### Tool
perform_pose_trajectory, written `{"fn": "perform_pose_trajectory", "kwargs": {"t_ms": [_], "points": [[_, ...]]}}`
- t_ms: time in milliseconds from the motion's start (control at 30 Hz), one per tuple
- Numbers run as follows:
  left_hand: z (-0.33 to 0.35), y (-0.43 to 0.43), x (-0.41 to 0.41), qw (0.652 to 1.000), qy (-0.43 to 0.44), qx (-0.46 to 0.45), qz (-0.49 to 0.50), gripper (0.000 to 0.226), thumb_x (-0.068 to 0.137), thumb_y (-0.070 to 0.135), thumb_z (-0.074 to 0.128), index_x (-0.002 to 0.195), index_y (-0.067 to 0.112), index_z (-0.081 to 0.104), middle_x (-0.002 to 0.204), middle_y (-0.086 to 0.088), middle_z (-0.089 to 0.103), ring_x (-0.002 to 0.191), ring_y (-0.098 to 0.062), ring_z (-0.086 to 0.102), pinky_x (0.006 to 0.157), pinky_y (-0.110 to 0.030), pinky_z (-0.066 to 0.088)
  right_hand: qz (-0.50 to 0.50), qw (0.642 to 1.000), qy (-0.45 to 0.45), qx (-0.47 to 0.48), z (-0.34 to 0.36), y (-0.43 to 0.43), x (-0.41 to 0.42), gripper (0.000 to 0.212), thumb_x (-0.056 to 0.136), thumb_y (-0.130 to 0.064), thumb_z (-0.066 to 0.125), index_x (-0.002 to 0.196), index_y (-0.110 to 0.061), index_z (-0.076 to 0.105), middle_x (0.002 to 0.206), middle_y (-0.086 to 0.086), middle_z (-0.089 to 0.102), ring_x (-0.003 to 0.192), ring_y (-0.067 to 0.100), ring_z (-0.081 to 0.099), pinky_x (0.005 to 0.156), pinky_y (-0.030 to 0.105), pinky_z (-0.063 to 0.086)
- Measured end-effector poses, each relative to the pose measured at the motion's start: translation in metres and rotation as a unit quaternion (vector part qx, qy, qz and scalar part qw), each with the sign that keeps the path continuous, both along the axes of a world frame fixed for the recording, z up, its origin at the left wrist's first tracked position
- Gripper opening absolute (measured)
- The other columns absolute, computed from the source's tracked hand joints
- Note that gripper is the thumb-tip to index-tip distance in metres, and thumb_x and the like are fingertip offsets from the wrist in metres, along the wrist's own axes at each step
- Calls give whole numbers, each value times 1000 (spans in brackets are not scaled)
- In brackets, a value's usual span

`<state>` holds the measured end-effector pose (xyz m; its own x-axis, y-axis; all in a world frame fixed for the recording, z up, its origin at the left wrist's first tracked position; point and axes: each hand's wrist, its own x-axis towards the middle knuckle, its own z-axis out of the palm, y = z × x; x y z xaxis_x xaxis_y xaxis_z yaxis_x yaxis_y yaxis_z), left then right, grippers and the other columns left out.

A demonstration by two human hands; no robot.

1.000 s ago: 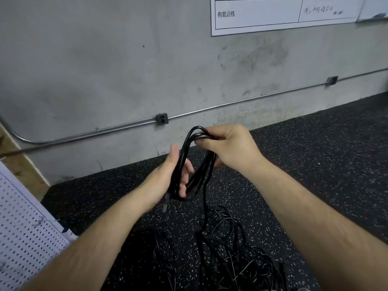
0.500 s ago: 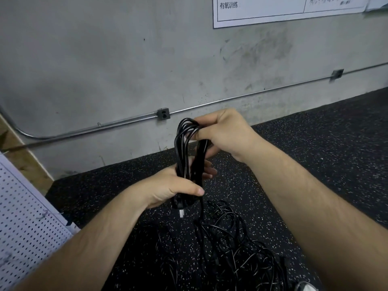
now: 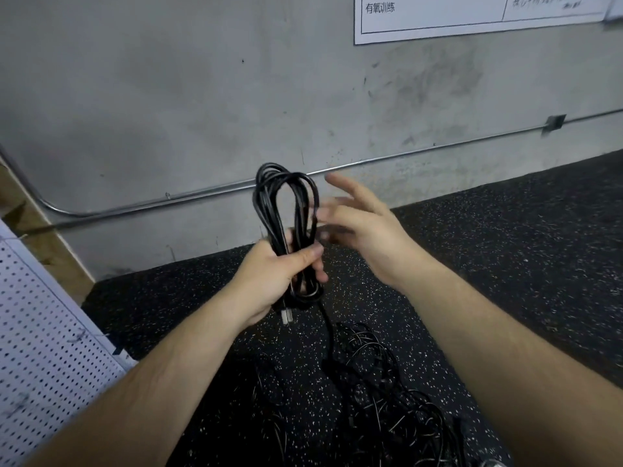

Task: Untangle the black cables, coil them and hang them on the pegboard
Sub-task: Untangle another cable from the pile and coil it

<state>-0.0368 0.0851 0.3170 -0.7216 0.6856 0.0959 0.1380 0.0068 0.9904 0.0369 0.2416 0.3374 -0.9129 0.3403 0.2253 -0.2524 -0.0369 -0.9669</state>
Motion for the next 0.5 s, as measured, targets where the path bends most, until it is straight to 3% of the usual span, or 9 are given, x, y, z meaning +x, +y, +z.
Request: {"fn": "perform_pose_trajectory", "kwargs": {"t_ms": [100, 200, 267, 333, 433, 500], "points": [[15, -9, -14, 997, 26, 38, 69, 19, 98, 14, 64, 82, 4, 68, 73, -15, 72, 65, -19, 71, 54, -23, 54, 79, 989, -123, 15, -41, -10, 1, 61, 76, -17, 63, 137, -16, 54, 116, 3, 74, 106, 19, 71, 101, 44, 54], [23, -15, -25, 992, 36, 65, 105, 21, 99, 16, 64, 83, 3, 70, 75, -15, 72, 69, -20, 70, 64, -31, 57, 169, 944, -224, 174, -80, -24, 5, 17, 98, -25, 63, 112, -16, 69, 105, -1, 77, 101, 18, 70, 104, 47, 51], [25, -20, -31, 988, 37, 77, 128, 30, 99, 15, 64, 71, 18, 74, 71, -9, 71, 72, -24, 69, 72, -39, 57, 162, 931, -227, 234, -93, -28, 5, 18, 105, -31, 55, 100, -20, 69, 93, -8, 75, 93, 16, 65, 101, 50, 48], [24, -24, -35, 986, 36, 75, 142, 37, 99, 16, 64, 64, 24, 75, 69, -4, 71, 75, -26, 68, 77, -43, 56, 140, 927, -229, 261, -95, -28, 5, 21, 106, -28, 52, 98, -18, 68, 88, -11, 74, 88, 9, 64, 97, 42, 50], [22, -23, -35, 986, 39, 67, 148, 29, 99, 18, 65, 71, 19, 74, 71, -9, 72, 75, -27, 69, 74, -41, 57, 106, 912, -247, 311, -93, -25, 3, 15, 103, -24, 57, 97, -20, 70, 93, -9, 76, 90, 8, 68, 93, 32, 52], [21, -21, -34, 985, 39, 65, 158, 20, 99, 17, 65, 81, 9, 69, 73, -12, 73, 72, -23, 70, 67, -34, 57, 79, 898, -260, 347, -90, -21, 2, 10, 99, -21, 62, 95, -22, 71, 95, -6, 76, 93, 13, 69, 90, 32, 54]]}}
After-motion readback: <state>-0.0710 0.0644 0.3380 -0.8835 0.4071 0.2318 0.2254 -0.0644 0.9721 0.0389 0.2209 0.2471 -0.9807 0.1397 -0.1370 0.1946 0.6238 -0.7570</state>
